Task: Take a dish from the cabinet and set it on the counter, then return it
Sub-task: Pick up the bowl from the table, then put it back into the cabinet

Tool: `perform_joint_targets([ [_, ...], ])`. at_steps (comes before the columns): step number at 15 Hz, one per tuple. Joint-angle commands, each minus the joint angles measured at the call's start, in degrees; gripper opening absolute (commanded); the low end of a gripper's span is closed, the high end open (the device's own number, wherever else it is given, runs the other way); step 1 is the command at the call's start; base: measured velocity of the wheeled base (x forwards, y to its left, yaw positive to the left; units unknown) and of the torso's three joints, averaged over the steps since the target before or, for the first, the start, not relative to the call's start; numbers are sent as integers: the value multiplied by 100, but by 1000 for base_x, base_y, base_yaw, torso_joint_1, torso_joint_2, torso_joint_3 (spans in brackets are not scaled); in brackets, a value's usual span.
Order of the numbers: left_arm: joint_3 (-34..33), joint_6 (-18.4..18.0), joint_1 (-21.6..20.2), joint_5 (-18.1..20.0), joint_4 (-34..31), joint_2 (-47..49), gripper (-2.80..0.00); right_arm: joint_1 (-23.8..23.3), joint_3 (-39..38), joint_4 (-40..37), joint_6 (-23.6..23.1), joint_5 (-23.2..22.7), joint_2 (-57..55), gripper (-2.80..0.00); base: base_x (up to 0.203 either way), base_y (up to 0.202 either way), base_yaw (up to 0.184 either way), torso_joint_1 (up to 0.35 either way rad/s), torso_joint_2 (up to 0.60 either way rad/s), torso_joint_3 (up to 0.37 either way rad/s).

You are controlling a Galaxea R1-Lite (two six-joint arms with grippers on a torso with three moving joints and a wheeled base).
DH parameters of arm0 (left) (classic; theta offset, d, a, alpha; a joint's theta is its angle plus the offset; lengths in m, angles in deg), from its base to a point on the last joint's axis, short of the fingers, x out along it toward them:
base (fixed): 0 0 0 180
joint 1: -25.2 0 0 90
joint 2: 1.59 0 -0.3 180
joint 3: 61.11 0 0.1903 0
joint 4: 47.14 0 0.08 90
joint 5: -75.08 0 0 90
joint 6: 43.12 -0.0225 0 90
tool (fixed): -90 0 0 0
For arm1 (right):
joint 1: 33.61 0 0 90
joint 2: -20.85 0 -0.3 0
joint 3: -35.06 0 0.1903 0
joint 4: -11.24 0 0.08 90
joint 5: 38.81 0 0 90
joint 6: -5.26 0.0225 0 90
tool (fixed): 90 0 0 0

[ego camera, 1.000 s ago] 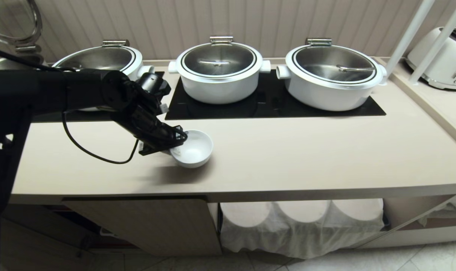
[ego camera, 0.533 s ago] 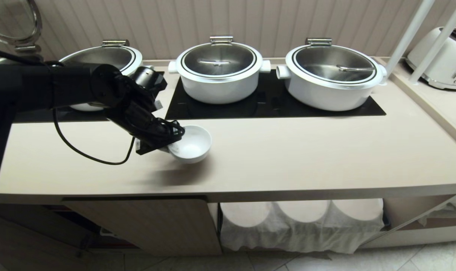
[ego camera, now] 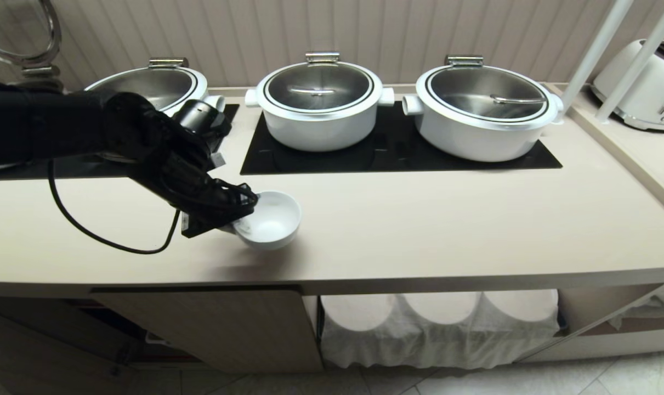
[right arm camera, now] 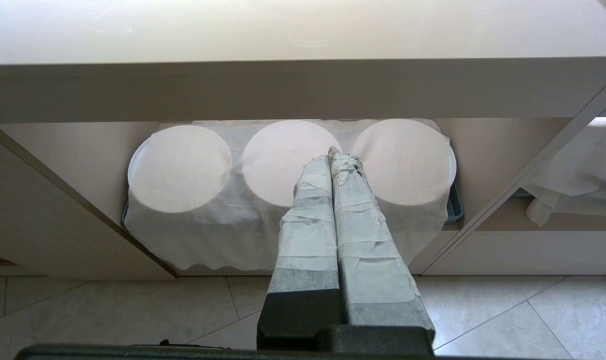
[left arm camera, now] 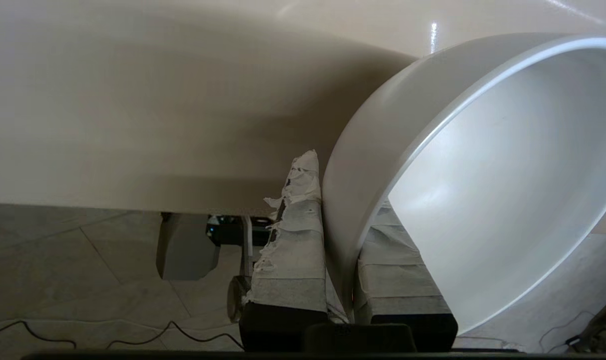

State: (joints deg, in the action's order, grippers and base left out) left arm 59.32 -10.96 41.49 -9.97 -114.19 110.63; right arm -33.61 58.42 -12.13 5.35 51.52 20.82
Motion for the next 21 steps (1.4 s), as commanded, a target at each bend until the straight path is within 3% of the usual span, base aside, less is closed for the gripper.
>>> perform_joint_targets([
  [1,-295,25,-12,13,-18,-387,-280,4,0,0,-1,2,2,-280,0,0,0,0,0,0],
  [14,-2889,19,31,8,59,-2337,-280,1,0,0,-1,2,2,-280,0,0,0,0,0,0],
  [18,-3996,-18,71,9,731,-2991,-280,0,0,0,-1,2,2,-280,0,0,0,0,0,0],
  [21,-4588,-24,213,8,864,-3466,-280,1,0,0,-1,2,2,-280,0,0,0,0,0,0],
])
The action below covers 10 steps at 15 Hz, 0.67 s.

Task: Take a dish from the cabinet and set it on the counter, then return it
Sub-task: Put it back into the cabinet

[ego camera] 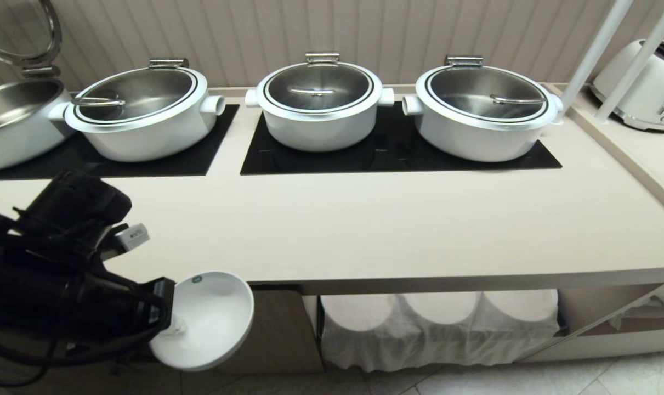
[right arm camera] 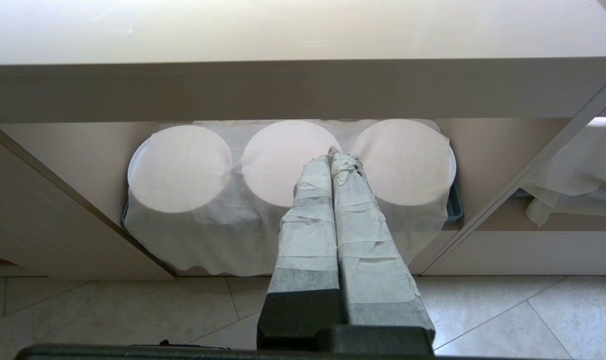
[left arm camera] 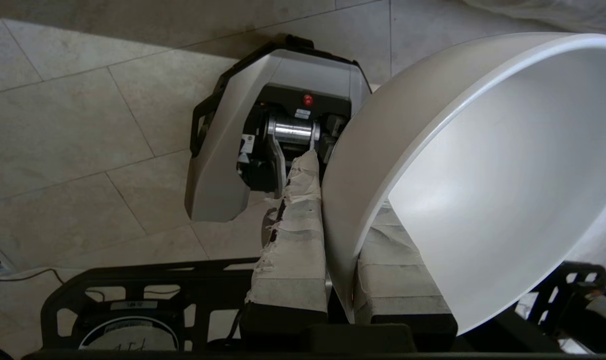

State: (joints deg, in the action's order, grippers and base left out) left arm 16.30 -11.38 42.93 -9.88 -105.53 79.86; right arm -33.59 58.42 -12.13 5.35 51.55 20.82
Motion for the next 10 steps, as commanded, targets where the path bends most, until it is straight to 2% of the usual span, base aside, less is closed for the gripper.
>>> perform_joint_targets([
  [1,-402,28,125,4,3,-531,-280,6,0,0,-1,0,2,-280,0,0,0,0,0,0],
  [10,-1501,52,456,6,-33,-1796,-280,6,0,0,-1,0,2,-280,0,0,0,0,0,0],
])
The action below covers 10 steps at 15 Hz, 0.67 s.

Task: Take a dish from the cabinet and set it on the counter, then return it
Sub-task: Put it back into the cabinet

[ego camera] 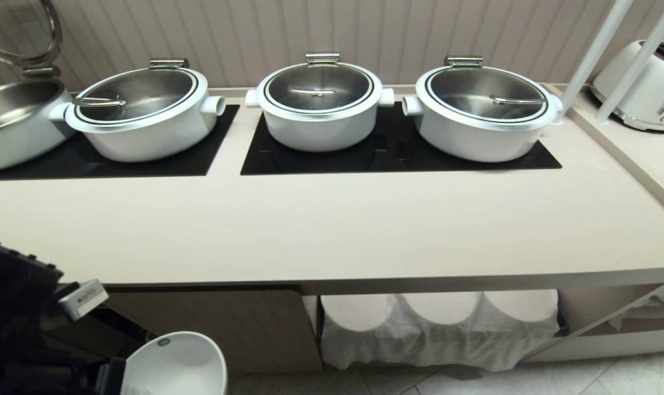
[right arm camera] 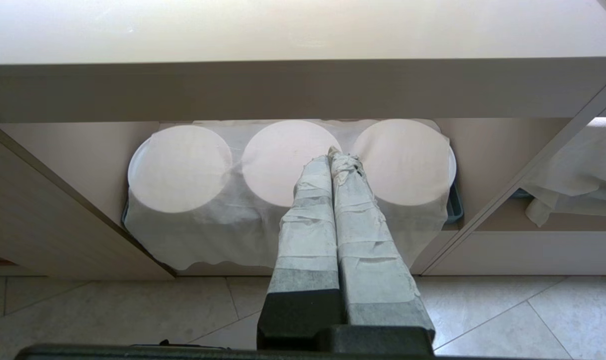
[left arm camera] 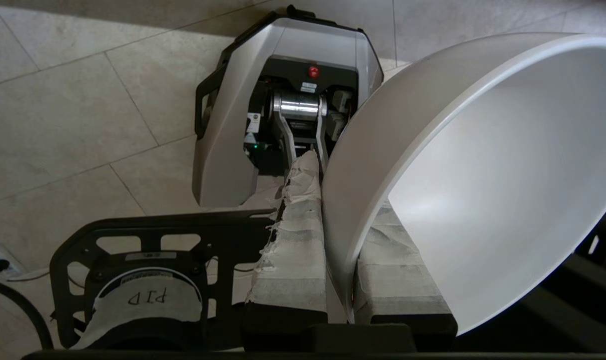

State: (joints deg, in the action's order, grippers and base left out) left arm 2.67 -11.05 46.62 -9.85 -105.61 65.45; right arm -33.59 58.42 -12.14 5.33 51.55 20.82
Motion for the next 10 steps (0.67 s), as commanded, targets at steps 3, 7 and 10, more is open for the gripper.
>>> perform_joint_targets([
  [3,-479,29,348,-5,-157,-918,-280,0,0,0,1,0,2,-280,0,0,0,0,0,0],
  [7,-719,118,364,1,-562,-1465,-280,6,0,0,1,0,2,-280,0,0,0,0,0,0],
  [10,-893,333,364,-6,-672,-1694,-280,6,0,0,1,0,2,-280,0,0,0,0,0,0],
])
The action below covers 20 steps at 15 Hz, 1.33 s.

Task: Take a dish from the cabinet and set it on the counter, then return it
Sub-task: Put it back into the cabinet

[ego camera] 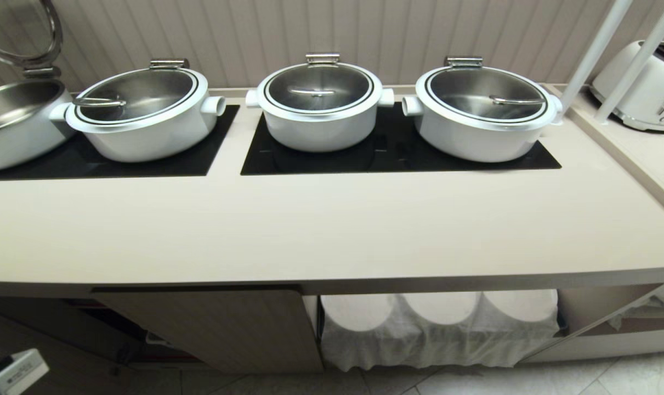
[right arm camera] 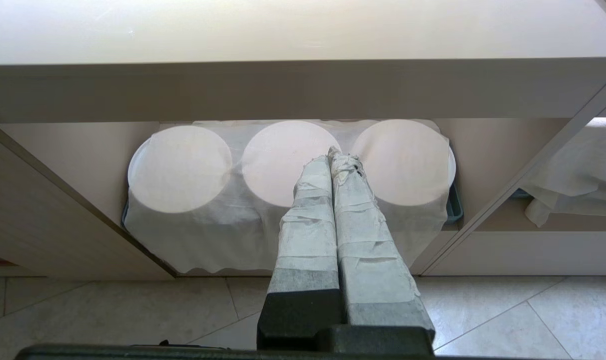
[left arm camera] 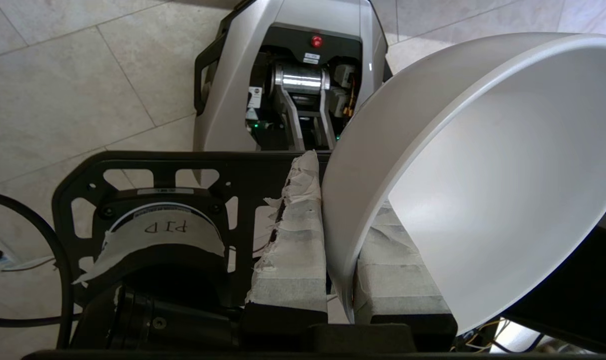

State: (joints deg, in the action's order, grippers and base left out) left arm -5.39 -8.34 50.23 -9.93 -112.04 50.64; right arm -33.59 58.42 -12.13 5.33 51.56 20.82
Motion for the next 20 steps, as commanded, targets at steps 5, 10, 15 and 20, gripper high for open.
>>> perform_joint_targets([
  [5,-239,146,-24,-6,-39,-424,-280,0,0,0,1,-2,2,-280,0,0,0,0,0,0],
  [10,-236,214,-24,-33,-136,-424,-280,-2,0,0,1,-2,2,-280,0,0,0,0,0,0],
  [15,-230,205,-8,-33,-197,-549,-280,4,0,0,1,-2,2,-280,0,0,0,0,0,0],
  [20,-230,214,-15,-36,-206,-609,-280,6,0,0,1,-2,2,-280,0,0,0,0,0,0],
])
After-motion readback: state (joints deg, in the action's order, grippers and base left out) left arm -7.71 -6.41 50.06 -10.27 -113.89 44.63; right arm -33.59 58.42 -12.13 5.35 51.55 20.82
